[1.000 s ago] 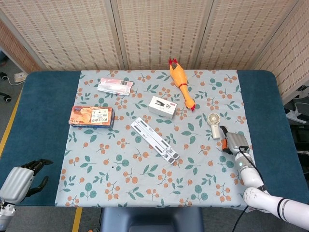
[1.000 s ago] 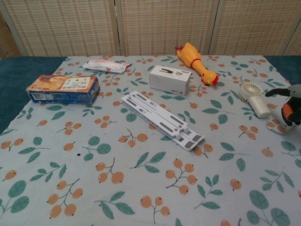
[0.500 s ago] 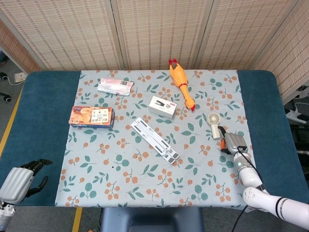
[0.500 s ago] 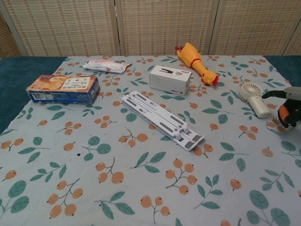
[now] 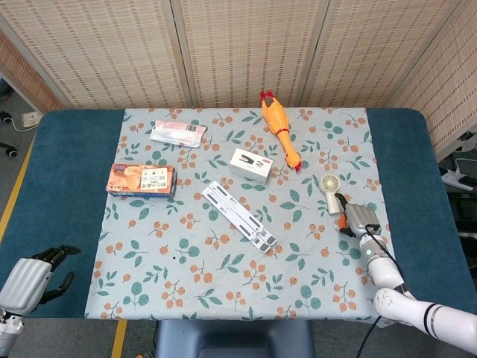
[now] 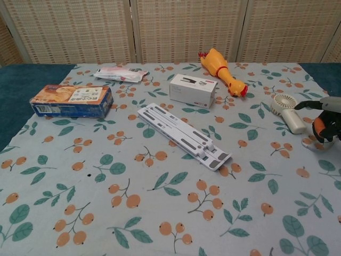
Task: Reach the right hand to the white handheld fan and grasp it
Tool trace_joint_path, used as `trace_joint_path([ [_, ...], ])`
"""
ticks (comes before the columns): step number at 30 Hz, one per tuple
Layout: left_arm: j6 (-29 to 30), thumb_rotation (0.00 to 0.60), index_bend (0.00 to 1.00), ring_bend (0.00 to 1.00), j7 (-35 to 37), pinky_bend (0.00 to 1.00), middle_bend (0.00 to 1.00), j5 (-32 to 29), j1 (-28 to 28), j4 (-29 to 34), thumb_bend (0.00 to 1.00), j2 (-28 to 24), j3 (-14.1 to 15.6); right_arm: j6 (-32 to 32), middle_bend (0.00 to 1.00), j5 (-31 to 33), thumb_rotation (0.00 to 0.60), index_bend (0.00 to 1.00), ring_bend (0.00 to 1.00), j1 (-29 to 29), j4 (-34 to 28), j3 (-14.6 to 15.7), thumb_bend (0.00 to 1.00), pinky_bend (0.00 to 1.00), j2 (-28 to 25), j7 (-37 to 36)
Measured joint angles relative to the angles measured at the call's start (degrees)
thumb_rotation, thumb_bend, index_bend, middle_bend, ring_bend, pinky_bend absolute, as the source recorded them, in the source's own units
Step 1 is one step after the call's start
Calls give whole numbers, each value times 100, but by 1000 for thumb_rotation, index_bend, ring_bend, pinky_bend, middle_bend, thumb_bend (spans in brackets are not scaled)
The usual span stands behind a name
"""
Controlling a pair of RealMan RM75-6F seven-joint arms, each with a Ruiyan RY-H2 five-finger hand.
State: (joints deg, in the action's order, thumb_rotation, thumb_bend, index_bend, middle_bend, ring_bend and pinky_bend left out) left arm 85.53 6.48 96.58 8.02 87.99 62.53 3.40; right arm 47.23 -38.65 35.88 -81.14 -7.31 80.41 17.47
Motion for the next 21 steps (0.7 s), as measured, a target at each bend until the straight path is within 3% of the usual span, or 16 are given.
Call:
trace_joint_path([
  [21, 20, 600, 300, 382, 6, 592, 334, 12, -8, 0, 426, -3, -1, -116, 636, 15, 600, 19, 573, 70, 163, 5, 810, 625, 101, -91],
])
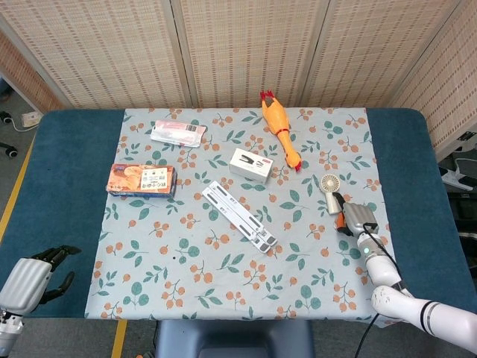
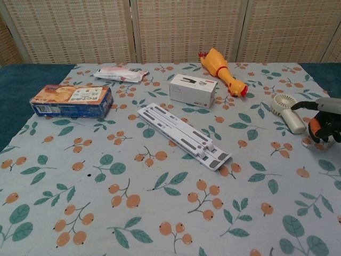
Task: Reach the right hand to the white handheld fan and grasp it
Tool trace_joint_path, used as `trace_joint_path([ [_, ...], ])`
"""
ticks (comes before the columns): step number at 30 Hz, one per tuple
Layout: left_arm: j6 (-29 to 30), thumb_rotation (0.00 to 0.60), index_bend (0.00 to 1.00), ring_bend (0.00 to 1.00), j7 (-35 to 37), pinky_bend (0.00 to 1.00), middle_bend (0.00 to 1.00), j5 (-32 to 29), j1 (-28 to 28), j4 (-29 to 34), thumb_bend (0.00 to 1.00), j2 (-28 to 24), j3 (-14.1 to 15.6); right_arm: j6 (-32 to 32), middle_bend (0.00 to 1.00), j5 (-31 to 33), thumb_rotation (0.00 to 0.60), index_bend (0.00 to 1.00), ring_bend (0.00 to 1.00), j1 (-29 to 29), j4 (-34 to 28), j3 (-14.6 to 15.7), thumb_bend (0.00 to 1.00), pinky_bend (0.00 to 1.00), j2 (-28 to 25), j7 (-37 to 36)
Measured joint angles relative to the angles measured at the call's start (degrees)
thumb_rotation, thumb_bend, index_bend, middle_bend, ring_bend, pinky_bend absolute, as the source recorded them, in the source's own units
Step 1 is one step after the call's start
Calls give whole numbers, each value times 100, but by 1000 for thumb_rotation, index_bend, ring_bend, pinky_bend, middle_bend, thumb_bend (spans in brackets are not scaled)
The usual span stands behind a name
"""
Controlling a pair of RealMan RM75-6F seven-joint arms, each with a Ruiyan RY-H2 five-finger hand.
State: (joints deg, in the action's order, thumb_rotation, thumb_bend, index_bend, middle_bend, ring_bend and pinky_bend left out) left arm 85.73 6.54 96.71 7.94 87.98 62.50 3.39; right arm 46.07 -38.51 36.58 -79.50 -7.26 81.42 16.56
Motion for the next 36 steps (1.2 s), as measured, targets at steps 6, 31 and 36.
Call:
trace_joint_path([
  [6, 2, 600, 300, 382, 2, 592, 334, 8, 0, -2, 427, 1, 1, -54, 636, 41, 600, 20, 573, -11, 90, 24, 810, 625, 16, -39],
  [31, 31, 600, 300, 382, 43, 593, 334, 3, -8, -8, 427, -13, -13, -210, 636, 56, 600, 19, 573, -39, 401, 53, 810, 625, 139, -206],
  [36, 19, 600, 300, 382, 46, 593, 334, 11, -4, -14, 428, -11, -7, -184, 636, -2, 600, 19, 573, -61, 373, 43, 810, 625, 113, -244],
])
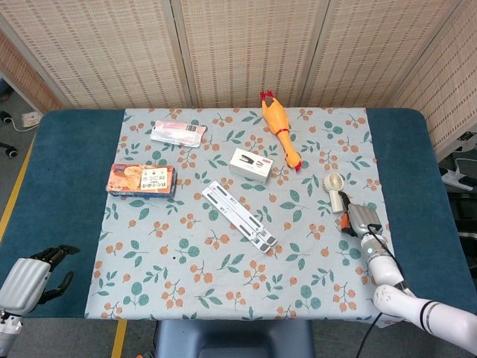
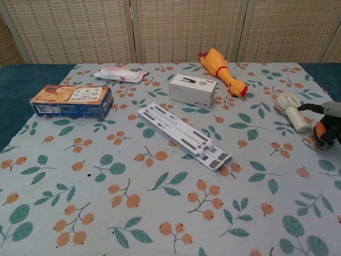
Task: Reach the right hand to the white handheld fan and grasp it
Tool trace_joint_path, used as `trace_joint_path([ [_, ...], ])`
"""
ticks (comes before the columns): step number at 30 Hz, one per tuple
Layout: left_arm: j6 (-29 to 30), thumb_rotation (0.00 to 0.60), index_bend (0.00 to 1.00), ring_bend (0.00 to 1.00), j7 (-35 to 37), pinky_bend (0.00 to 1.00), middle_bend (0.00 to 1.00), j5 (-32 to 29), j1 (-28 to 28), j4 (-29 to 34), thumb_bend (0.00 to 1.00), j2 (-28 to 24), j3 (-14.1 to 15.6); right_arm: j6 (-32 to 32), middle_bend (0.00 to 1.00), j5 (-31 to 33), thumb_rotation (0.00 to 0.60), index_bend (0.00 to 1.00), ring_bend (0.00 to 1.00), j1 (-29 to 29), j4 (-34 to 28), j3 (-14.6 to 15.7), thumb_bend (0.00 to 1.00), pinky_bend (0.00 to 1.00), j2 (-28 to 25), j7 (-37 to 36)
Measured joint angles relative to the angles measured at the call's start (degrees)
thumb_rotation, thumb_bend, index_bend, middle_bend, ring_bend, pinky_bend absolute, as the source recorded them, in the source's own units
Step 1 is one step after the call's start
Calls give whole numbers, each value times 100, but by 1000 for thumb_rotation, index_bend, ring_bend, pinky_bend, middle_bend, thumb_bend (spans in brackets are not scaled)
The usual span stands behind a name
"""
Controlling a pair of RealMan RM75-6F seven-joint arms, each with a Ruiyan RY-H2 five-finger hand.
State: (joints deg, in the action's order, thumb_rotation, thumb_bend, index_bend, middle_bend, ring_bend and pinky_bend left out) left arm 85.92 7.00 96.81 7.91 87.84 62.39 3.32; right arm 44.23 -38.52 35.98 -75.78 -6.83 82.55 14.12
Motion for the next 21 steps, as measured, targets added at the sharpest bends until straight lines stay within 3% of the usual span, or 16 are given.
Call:
trace_joint_path([
  [12, -21, 600, 300, 382, -35, 592, 334, -2, 5, 5, 428, 11, 5, 347, 636, -439, 600, 20, 574, -188, -511, -42, 810, 625, -347, -185],
  [19, -27, 600, 300, 382, -32, 593, 334, 6, 12, 5, 427, 11, 6, 1225, 636, -1234, 600, 19, 573, -566, -1014, 84, 808, 622, -592, -250],
  [21, -21, 600, 300, 382, -30, 592, 334, 13, 9, -5, 426, 16, 9, 1581, 636, -1542, 600, 19, 553, -725, -1095, 146, 762, 609, -620, -298],
])
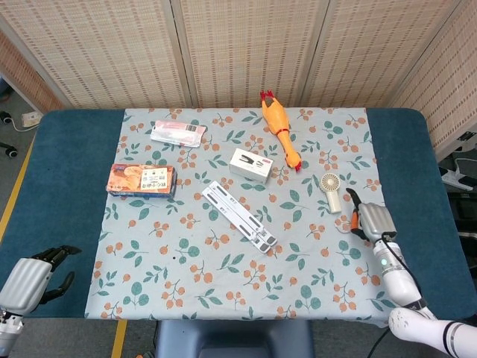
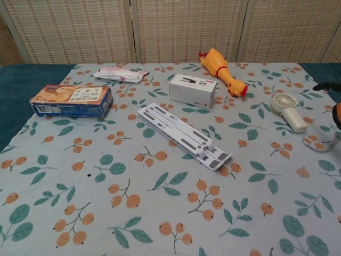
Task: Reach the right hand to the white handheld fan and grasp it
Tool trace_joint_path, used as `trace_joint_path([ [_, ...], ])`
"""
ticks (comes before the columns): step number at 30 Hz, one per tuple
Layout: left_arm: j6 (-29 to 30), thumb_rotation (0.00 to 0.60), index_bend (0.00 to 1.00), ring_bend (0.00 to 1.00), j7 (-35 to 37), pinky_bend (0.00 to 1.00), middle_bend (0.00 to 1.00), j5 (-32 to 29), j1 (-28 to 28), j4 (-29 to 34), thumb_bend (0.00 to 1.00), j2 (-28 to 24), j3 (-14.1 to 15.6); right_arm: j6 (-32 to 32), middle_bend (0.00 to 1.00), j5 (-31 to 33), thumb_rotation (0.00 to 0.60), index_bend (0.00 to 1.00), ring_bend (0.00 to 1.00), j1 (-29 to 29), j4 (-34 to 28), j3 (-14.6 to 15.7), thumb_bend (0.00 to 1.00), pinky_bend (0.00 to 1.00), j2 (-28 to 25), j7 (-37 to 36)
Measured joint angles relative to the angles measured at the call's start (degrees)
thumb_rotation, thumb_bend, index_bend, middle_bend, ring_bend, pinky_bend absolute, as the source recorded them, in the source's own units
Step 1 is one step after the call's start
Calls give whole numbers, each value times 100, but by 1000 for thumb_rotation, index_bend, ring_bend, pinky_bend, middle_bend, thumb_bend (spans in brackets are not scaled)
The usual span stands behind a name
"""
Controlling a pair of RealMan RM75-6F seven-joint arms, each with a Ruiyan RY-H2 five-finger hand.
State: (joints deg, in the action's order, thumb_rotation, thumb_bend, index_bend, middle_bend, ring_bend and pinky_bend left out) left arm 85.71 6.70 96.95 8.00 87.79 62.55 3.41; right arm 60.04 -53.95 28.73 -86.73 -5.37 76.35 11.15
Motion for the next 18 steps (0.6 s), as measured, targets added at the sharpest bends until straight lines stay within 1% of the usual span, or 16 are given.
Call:
trace_joint_path([
  [1, 4, 600, 300, 382, 1, 592, 334, 4, -1, -7, 426, 4, 1, 267, 633, -236, 600, 20, 527, -123, -33, 50, 711, 598, -7, -54],
  [2, 8, 600, 300, 382, -2, 592, 334, 8, -2, -11, 426, 6, 2, 484, 611, -435, 600, 20, 482, -224, -42, 95, 638, 581, -6, -103],
  [3, 5, 600, 301, 382, -7, 592, 334, 6, -2, -14, 426, 9, 2, 713, 590, -649, 600, 20, 450, -330, -39, 144, 595, 568, 0, -155],
  [4, -4, 600, 301, 383, -19, 592, 334, -3, 0, -17, 427, 14, 0, 1035, 549, -948, 600, 23, 400, -477, -11, 219, 529, 544, 16, -223],
  [6, -9, 600, 300, 383, -46, 592, 334, -8, 0, -18, 427, 23, -2, 1536, 470, -1397, 600, 32, 302, -711, 83, 342, 410, 479, 54, -311],
  [8, -10, 600, 300, 382, -92, 591, 334, -9, 0, -19, 427, 38, -6, 2112, 398, -1888, 600, 45, 212, -1009, 276, 491, 316, 381, 125, -379],
  [10, -15, 600, 300, 382, -147, 591, 334, -6, 6, -24, 427, 65, -13, 2625, 345, -2284, 600, 55, 157, -1328, 527, 633, 269, 312, 212, -435],
  [11, -19, 600, 300, 382, -171, 590, 335, -4, 11, -29, 427, 83, -17, 2795, 324, -2431, 600, 58, 140, -1460, 629, 690, 257, 296, 244, -447],
  [13, -40, 600, 300, 383, -225, 590, 334, 8, 28, -66, 427, 130, -22, 3016, 306, -2742, 600, 59, 124, -1659, 779, 797, 255, 289, 270, -459],
  [18, -157, 600, 290, 383, -351, 590, 334, 19, 87, -121, 428, 236, -21, 3279, 298, -3151, 600, 59, 104, -1806, 797, 903, 255, 288, 278, -468],
])
